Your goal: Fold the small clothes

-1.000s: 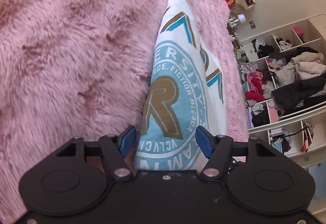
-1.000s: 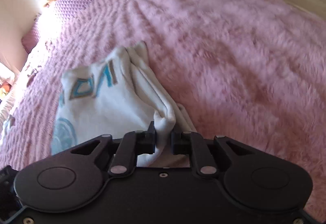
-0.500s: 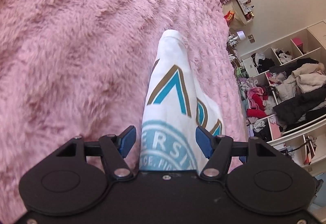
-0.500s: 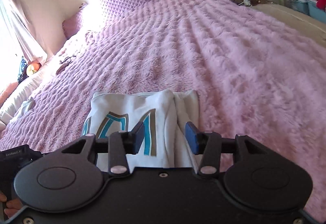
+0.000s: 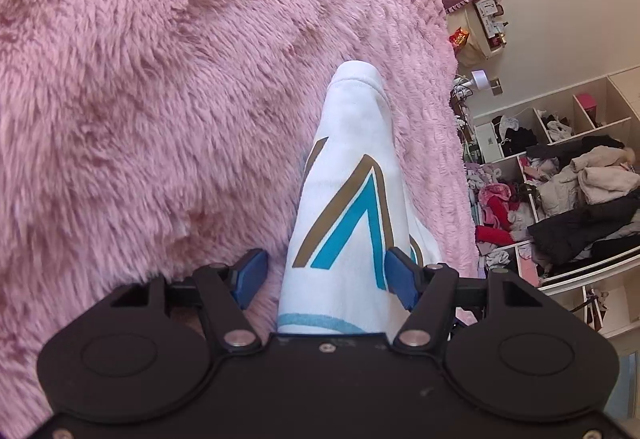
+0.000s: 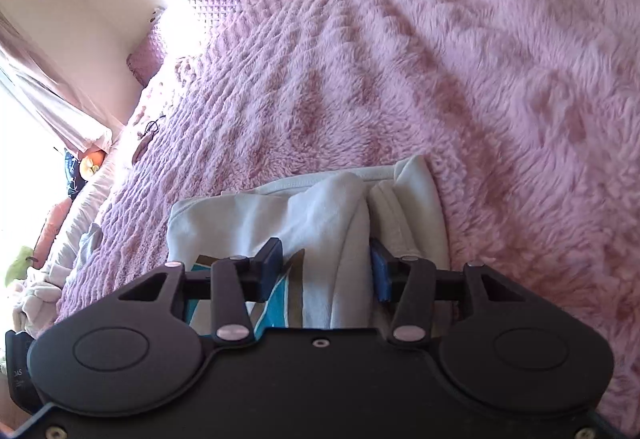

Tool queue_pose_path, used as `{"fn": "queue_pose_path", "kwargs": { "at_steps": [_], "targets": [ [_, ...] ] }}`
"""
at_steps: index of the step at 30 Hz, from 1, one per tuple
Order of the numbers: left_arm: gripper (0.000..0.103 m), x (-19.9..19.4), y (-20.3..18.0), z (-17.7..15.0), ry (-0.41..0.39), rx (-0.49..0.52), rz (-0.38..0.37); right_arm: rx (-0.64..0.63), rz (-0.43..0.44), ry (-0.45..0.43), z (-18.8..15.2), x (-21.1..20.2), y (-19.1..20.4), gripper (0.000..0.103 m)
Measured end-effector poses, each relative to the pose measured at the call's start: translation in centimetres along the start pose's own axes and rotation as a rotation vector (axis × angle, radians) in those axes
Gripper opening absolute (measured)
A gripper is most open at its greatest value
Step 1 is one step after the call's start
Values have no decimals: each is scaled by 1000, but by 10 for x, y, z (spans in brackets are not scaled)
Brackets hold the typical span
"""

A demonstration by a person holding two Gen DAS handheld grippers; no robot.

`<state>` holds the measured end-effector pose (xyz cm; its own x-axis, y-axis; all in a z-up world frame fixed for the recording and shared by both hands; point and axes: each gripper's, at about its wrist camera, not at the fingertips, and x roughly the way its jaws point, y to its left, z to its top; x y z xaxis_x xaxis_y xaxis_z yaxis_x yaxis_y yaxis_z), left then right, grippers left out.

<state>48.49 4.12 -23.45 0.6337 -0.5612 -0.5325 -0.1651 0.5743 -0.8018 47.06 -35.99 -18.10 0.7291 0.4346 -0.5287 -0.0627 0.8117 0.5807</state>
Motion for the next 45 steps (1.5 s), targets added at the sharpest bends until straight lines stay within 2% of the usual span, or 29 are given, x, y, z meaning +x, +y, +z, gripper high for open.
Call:
{"fn": "queue_pose_path", "kwargs": {
  "at_steps": [1,2,3,6,8,10,11,13,15,18,21,24,28,30,33,34,35,36,38,45],
  "targets": [
    [67,1,-3,1,-4,-3,-2,-9,-8,-15,-1,-1,2,39],
    [66,2,-5,1,-8,-5,-6,-11,-15,-35,-1,-4,3,24],
    [63,0,-8,1,-17,-3,-19,-10,-9,-54,1,-10,5,19],
    [64,-3,-21,1,-53,37,-47,-24,-16,-139,4,-32,8,16],
    [65,2,-23,0,-66,97,-26,-40,-38,-155,10,-34,5,8],
    [65,12,-20,-1,-57,105,3,-28,-65,-71,14,-16,-6,8],
    [65,17,-21,-1,-59,109,15,-41,-90,-59,13,-10,-9,12],
    [65,15,-22,-2,-62,102,17,-65,-97,-43,12,-8,-11,14],
    [65,1,-26,-5,-51,123,18,-33,-62,-64,11,-24,-9,28],
    [65,-32,-32,-18,-21,230,41,-63,-14,-84,3,-65,2,32],
    [65,-68,-31,-45,39,311,67,-118,-47,-68,-22,-108,12,44],
    [65,-100,-26,-83,87,374,93,-160,-145,-46,-60,-144,17,44],
    [64,-118,-21,-131,93,464,135,-174,-240,-21,-104,-168,15,44],
    [62,-117,-21,-151,102,514,147,-165,-244,-18,-119,-172,13,45],
    [60,-113,-27,-170,60,595,173,-187,-275,-44,-132,-175,17,45],
    [58,-111,-28,-173,59,607,176,-202,-281,-50,-134,-175,19,45],
    [46,-107,-30,-174,67,617,184,-206,-285,-49,-134,-174,20,45],
    [27,-102,-30,-174,84,622,196,-204,-283,-51,-134,-173,21,45],
    [17,-94,-30,-174,114,615,228,-193,-276,-65,-133,-172,21,45],
    [17,-97,-28,-174,62,614,250,-91,-247,-67,-131,-165,13,46]
  ]
}}
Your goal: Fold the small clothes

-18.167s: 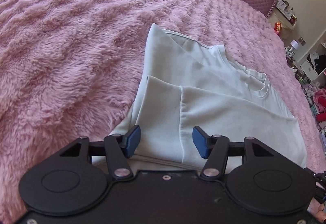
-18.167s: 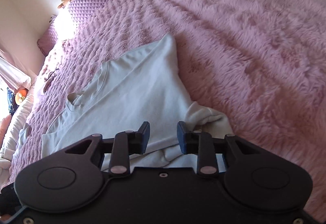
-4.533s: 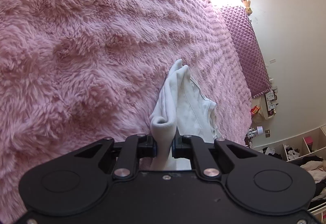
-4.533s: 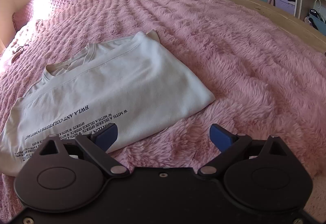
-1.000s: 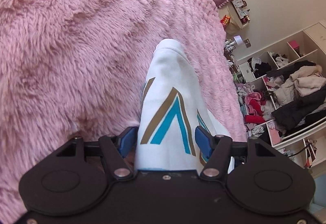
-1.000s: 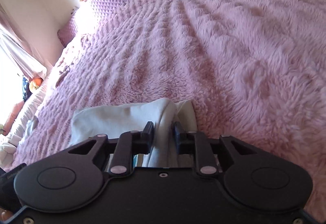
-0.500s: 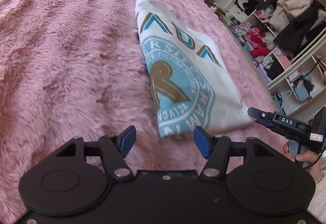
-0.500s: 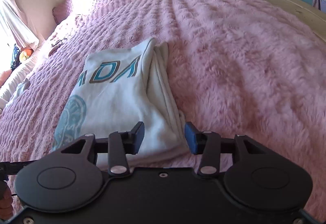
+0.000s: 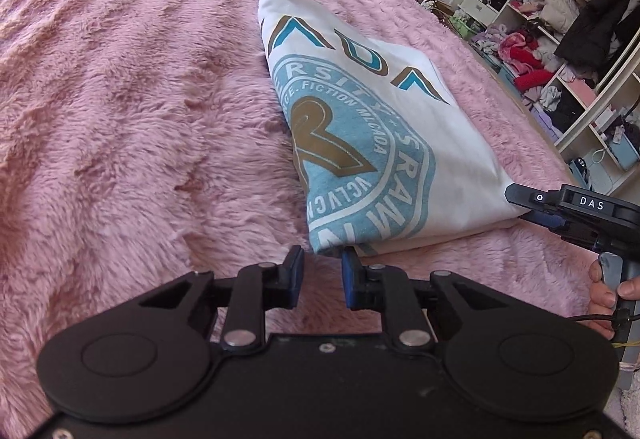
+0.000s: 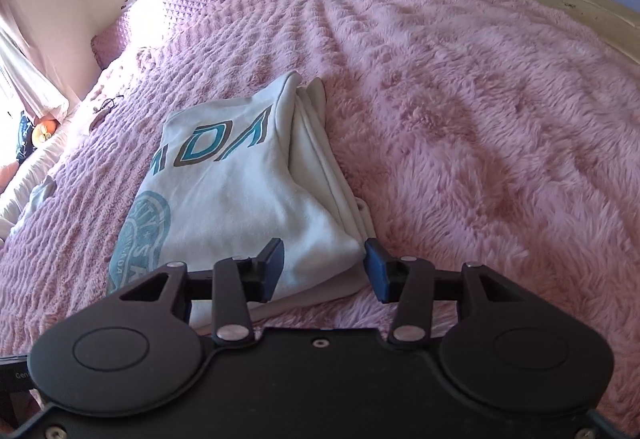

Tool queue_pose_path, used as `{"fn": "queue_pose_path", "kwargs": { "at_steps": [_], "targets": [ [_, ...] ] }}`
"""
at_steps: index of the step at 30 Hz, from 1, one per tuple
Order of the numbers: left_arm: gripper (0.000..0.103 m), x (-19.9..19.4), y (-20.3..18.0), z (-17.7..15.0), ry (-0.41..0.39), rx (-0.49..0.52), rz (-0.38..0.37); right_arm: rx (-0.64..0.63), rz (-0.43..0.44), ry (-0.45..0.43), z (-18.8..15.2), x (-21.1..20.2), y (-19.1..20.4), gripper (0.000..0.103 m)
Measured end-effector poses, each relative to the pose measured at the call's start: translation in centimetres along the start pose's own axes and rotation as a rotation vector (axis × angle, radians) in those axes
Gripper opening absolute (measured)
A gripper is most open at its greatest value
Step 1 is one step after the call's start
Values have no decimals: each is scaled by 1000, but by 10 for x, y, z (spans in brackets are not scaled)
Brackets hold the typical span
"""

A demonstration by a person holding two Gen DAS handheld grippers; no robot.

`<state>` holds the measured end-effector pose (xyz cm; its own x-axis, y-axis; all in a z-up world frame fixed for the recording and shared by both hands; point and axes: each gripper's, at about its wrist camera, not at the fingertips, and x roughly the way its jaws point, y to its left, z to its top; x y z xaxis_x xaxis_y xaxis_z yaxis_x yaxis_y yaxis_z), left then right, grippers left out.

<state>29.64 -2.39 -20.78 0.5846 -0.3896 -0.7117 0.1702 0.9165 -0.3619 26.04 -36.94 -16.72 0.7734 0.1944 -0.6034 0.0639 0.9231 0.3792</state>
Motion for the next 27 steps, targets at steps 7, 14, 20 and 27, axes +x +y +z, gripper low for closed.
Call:
{"fn": "queue_pose_path", "kwargs": {
  "at_steps": [7,14,20,27],
  "targets": [
    [17,2,-10,2,-11,59,31,13,-2,-1,-3,1,4,45],
    [6,1,-15,8,-53,62,46,-7,-21,-2,-2,2,9,7],
    [4,-8,-11,9,-71,39,45,45,-7,-99,7,-25,7,3],
    [7,30,8,2,42,-7,81,100,-52,-24,-18,9,-14,2]
  ]
}}
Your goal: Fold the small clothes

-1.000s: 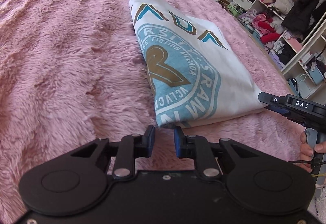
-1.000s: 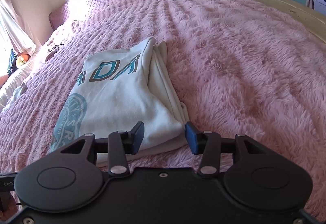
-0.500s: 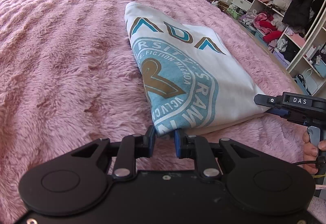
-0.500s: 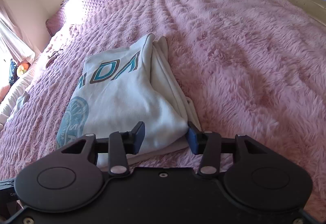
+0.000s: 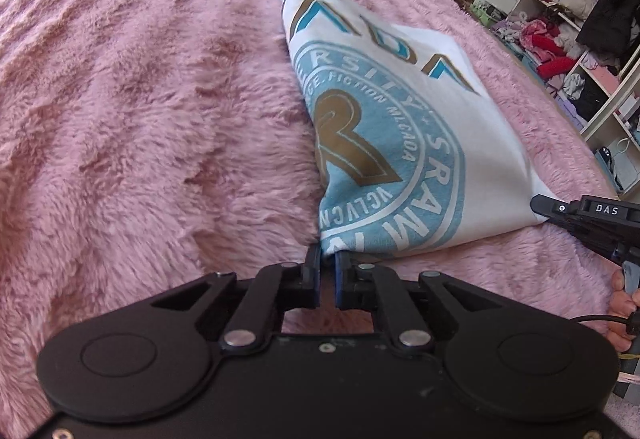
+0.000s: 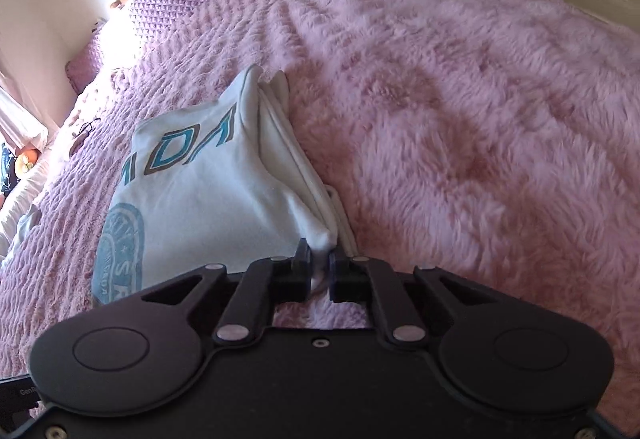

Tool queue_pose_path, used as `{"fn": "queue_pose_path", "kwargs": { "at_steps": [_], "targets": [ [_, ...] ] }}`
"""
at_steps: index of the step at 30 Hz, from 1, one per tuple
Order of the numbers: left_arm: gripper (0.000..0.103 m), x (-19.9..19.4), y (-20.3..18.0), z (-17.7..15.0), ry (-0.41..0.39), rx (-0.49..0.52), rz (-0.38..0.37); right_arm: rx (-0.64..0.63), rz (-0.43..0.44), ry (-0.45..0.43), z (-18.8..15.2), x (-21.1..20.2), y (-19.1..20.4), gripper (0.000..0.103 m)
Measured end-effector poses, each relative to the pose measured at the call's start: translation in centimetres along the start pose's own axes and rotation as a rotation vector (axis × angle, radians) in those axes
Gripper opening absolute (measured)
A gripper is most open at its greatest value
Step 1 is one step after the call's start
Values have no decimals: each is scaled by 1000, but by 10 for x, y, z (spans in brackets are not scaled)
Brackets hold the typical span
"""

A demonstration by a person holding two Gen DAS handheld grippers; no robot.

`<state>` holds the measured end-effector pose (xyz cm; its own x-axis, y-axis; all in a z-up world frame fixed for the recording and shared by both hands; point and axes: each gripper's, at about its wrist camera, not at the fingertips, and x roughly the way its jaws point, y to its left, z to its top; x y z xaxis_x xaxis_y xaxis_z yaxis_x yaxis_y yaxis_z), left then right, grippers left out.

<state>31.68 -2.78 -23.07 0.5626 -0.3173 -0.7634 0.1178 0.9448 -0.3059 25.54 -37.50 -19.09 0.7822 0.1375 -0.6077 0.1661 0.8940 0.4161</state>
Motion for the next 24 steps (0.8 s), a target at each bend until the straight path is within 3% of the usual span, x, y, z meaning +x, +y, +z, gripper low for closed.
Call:
{"fn": "queue_pose_path", "kwargs": {
  "at_steps": [7,9,11,15,19,24],
  "targets": [
    [4,-24,9,-4,13,-46,-11,-17,12,-2,4,-8,0,4],
    [5,-40,10,-4,-10,-63,-37,-17,0,-24,5,-18,4,11],
    [6,-52,9,1,-52,-82,-59,-60,-48,-88,6,-33,14,23],
    [10,-51,-5,20,-97,-82,-130,-193,-44,-213,10,-52,43,23],
    [13,-28,-20,34,-75,-76,-148,-321,14,-155,12,-35,67,23],
    [18,5,-21,30,-17,-69,-130,-266,-94,-4,3,0,49,21]
  ]
}}
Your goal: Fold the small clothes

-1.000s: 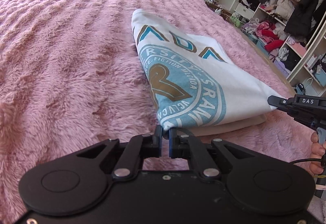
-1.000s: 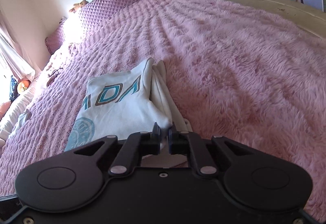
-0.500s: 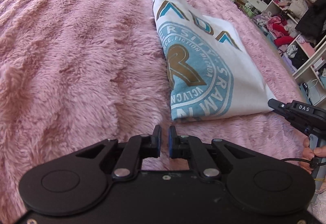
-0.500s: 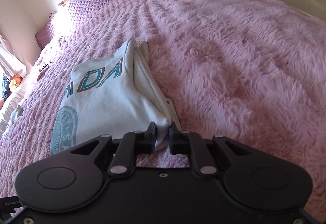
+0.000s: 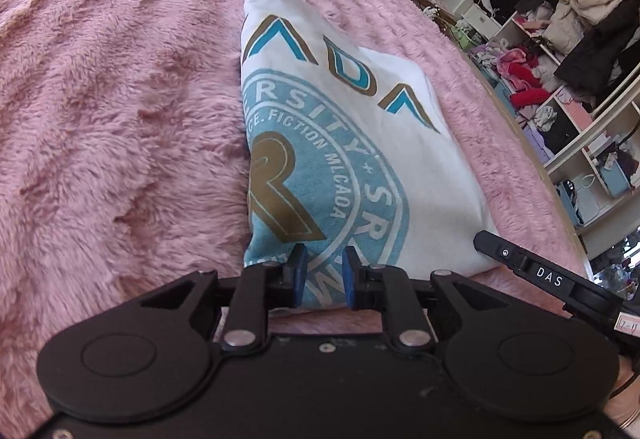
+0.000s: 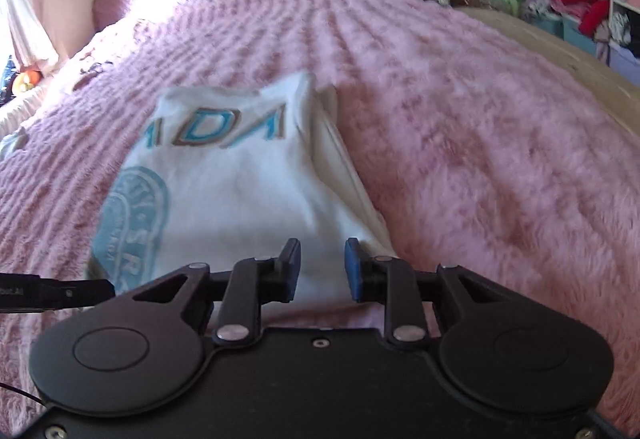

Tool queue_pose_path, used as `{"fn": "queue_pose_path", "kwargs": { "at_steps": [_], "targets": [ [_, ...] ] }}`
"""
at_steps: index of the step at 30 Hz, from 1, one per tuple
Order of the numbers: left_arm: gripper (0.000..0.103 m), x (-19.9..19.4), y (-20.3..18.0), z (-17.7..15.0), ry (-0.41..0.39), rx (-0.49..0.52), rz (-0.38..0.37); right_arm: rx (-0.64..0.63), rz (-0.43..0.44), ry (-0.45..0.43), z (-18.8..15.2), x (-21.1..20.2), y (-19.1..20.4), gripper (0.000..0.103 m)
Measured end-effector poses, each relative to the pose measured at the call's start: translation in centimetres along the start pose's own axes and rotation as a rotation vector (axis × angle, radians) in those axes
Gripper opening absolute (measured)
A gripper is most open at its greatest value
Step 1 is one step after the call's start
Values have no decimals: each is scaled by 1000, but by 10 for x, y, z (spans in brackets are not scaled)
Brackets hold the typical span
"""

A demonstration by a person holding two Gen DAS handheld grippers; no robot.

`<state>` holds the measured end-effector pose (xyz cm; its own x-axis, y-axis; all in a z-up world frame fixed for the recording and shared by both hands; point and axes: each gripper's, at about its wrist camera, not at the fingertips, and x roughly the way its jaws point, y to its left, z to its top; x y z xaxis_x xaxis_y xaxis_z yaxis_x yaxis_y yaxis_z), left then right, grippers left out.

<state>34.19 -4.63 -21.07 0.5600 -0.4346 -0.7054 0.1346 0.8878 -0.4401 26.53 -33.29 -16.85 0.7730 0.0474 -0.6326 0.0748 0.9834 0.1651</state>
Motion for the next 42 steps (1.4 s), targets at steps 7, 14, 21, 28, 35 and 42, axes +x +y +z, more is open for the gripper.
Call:
{"fn": "queue_pose_path", "kwargs": {
  "at_steps": [7,14,21,28,35,42],
  "targets": [
    [27,-16,5,17,-13,-37,-73,77,62,2,9,-11,-10,23],
    [43,-9,29,84,-149,-137,-26,35,139,-123,75,27,3,44],
    [46,40,70,129,-175,-319,-6,14,126,-100,118,112,7,45],
    [47,99,99,168,-128,-512,-138,81,178,-60,128,147,5,48],
    [17,104,82,186,-226,-369,-170,58,174,-144,135,133,0,6],
    [22,138,82,201,-104,-262,-40,138,165,-16,131,167,-25,28]
  ]
}}
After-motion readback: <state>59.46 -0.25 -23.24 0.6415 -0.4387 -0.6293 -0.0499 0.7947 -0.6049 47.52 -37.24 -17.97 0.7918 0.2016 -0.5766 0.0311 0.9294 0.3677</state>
